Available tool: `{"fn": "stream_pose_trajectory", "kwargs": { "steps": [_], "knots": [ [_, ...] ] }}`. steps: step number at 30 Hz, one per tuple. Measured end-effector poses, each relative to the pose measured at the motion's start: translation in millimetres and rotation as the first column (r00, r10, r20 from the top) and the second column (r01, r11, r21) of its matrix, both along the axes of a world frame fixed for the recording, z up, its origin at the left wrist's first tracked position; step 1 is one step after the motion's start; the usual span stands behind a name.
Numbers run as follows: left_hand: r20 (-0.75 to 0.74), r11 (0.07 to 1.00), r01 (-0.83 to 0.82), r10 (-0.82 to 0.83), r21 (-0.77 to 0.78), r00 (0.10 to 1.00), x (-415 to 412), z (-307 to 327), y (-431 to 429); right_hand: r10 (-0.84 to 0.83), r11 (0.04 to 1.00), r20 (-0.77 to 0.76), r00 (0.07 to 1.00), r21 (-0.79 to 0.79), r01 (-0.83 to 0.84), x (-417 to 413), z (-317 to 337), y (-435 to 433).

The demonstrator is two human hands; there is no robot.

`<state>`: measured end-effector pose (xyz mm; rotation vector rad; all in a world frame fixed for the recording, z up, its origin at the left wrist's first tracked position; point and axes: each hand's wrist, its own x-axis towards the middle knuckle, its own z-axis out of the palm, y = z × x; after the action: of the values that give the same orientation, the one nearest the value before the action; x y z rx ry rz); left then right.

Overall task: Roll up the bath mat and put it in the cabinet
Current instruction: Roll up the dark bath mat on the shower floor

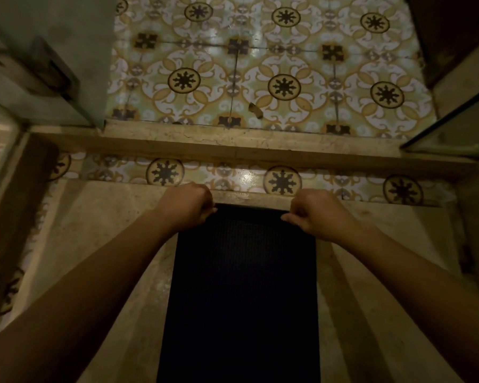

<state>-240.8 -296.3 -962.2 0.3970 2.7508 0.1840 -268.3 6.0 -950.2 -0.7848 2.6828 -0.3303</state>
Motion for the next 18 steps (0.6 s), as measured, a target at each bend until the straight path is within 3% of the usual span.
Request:
{"fn": "stream_pose_trajectory", "kwargs": {
  "steps": [4,7,13,18],
  "knots": [
    [0.203,0.997,-0.076,0.081,-0.033,0.976,-15,11,2,-0.15,0.989,0.179,0.972,0.022,0.149,0,-2,-3],
    [0.304,0.998,-0.027,0.041,-0.052,0.952,-23,19,2,-0.138,0.99,0.159,0.978,0.059,0.13,2,-7,-8],
    [0.204,0.99,-0.141,0.135,0.015,0.97,-11,13,6,-0.075,0.988,0.182,0.98,0.145,0.049,-3,-7,-11],
    [0.062,0.986,0.005,0.005,-0.165,0.998,-2,8,18,0.056,0.975,0.09,0.994,0.211,-0.074,-1,-10,-15]
  ]
}}
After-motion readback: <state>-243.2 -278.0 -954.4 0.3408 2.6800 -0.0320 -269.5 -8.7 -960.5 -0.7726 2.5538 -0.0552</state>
